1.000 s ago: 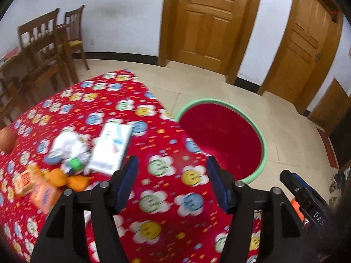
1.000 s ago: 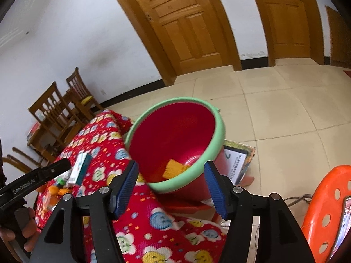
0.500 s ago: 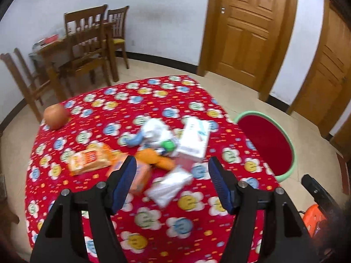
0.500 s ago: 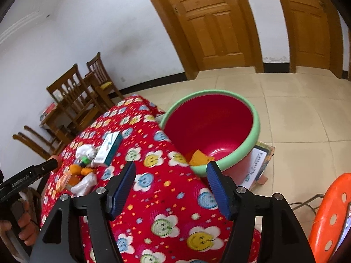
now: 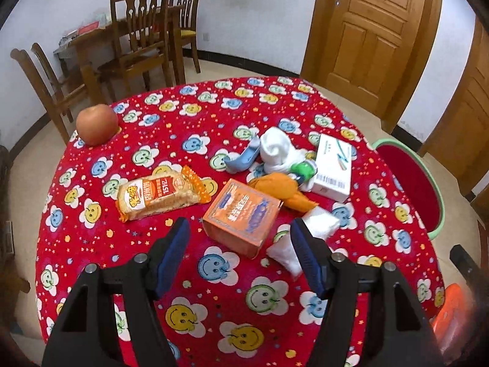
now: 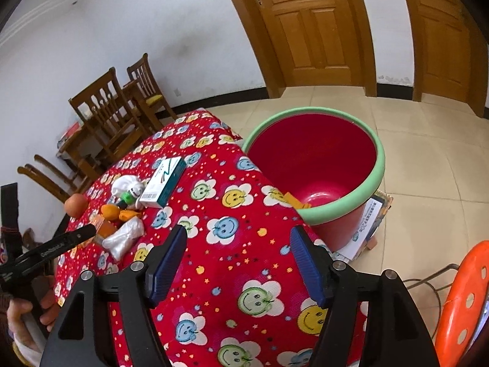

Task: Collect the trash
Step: 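Move both tools back over the table toward the orange box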

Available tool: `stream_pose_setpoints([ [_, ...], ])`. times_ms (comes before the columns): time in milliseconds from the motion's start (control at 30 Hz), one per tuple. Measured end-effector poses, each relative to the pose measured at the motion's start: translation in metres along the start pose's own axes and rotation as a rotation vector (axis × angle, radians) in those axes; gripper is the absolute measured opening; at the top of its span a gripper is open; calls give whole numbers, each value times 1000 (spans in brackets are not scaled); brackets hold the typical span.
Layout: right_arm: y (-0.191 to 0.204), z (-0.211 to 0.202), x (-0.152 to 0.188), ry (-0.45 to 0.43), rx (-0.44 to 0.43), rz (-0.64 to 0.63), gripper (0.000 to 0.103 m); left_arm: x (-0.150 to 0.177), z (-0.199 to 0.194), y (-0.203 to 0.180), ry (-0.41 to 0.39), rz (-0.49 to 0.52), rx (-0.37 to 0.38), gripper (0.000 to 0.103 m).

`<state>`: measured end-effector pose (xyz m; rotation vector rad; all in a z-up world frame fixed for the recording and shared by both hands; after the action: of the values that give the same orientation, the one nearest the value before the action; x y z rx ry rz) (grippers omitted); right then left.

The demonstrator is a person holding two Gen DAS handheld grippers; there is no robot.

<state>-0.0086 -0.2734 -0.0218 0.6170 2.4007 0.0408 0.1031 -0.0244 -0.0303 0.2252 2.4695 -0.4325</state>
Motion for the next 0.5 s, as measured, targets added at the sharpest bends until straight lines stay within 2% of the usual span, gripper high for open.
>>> stream_pose_setpoints([
  [433,6,8,5,29,13,-11,72,5,25,9,31,1,26,68],
  [467,7,8,5,31,12,-13,72,5,26,9,31,3,30,67],
  [500,8,9,5,33,11,-15,72,5,26,9,29,4,34,62],
])
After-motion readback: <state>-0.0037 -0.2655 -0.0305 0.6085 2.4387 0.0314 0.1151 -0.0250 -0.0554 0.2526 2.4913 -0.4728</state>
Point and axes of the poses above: each gripper's, at about its wrist camera, not at the fingertips, and z roughly the way its jaws point, y to its left, x to its underside, the point moved 3 cm from there along z, roughly the way its jaws point, and after that the axes turned 14 degrees about x, right-handed, at the moved point
